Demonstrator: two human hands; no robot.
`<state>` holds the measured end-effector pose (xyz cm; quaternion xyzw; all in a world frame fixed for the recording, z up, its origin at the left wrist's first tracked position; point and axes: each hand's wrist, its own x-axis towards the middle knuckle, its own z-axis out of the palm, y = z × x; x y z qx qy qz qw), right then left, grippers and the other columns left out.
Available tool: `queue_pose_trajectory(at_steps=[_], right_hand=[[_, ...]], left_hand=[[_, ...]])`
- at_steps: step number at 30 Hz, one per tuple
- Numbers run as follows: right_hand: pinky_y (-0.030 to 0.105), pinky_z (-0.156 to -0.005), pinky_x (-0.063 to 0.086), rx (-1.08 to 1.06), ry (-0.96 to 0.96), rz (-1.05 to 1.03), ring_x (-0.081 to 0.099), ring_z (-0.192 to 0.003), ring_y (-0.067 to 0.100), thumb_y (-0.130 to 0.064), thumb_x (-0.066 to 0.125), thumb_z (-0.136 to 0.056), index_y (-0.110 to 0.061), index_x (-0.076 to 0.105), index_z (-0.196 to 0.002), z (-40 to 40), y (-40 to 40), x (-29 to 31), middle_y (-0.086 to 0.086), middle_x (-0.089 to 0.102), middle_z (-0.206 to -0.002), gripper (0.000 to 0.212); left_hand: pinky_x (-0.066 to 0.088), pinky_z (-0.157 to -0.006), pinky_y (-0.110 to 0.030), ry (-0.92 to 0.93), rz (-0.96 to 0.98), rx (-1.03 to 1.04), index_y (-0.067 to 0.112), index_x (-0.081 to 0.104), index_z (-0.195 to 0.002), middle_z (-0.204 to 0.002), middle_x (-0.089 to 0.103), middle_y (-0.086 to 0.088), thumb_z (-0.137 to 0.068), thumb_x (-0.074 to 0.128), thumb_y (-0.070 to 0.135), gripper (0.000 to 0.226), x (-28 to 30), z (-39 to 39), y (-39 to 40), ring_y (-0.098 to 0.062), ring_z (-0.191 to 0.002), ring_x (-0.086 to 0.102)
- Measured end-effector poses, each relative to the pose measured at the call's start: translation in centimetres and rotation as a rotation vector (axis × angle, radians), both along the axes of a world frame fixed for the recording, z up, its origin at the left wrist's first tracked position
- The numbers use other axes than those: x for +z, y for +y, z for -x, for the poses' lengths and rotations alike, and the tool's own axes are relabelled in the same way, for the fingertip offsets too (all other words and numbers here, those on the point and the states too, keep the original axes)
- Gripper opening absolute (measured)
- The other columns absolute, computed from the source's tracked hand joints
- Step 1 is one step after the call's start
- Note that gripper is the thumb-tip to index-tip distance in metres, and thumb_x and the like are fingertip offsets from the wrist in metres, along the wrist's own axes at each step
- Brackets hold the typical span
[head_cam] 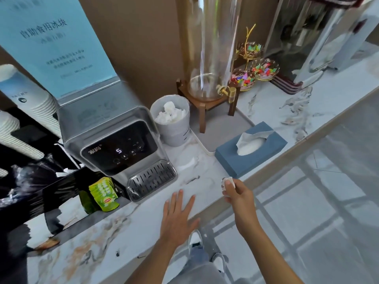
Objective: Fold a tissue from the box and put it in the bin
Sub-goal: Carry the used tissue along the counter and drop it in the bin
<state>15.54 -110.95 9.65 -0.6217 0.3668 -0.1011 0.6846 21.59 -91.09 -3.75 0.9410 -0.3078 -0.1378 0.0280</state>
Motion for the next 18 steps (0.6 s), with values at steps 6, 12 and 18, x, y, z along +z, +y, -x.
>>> queue_pose_trajectory(at_steps=[6,12,18], right_hand=[[0.025,-0.077,0.054,-0.015,0.023,0.01,0.066,-0.096,0.02,-0.041,0.054,-0.094,-0.017,0.066,-0.108,-3.9,-1.2,0.2,0.002,0.069,-0.102,0.03],[0.023,-0.074,0.052,0.003,0.001,0.036,0.065,-0.096,0.019,-0.041,0.054,-0.094,-0.026,0.066,-0.103,-7.8,-1.6,0.7,-0.002,0.068,-0.101,0.021],[0.03,-0.08,0.055,0.074,-0.042,0.023,0.065,-0.092,0.021,-0.037,0.055,-0.095,-0.024,0.068,-0.098,-10.8,-2.6,1.2,0.001,0.069,-0.094,0.018]], left_hand=[[0.0,-0.116,-0.05,0.016,0.012,0.001,0.038,0.013,-0.157,-0.167,0.006,-0.01,-0.09,0.023,0.079,0.08,-0.6,-2.5,-1.4,-0.032,-0.153,-0.002],[0.007,-0.114,-0.05,0.039,-0.002,0.002,0.035,0.021,-0.156,-0.165,0.021,-0.011,-0.088,0.021,0.079,0.081,-0.7,-4.7,-2.1,-0.026,-0.151,0.005],[0.01,-0.114,-0.052,0.04,-0.001,0.012,0.035,0.026,-0.155,-0.166,0.018,-0.01,-0.087,0.032,0.078,0.081,-1.0,-4.5,-2.4,-0.026,-0.152,0.008]])
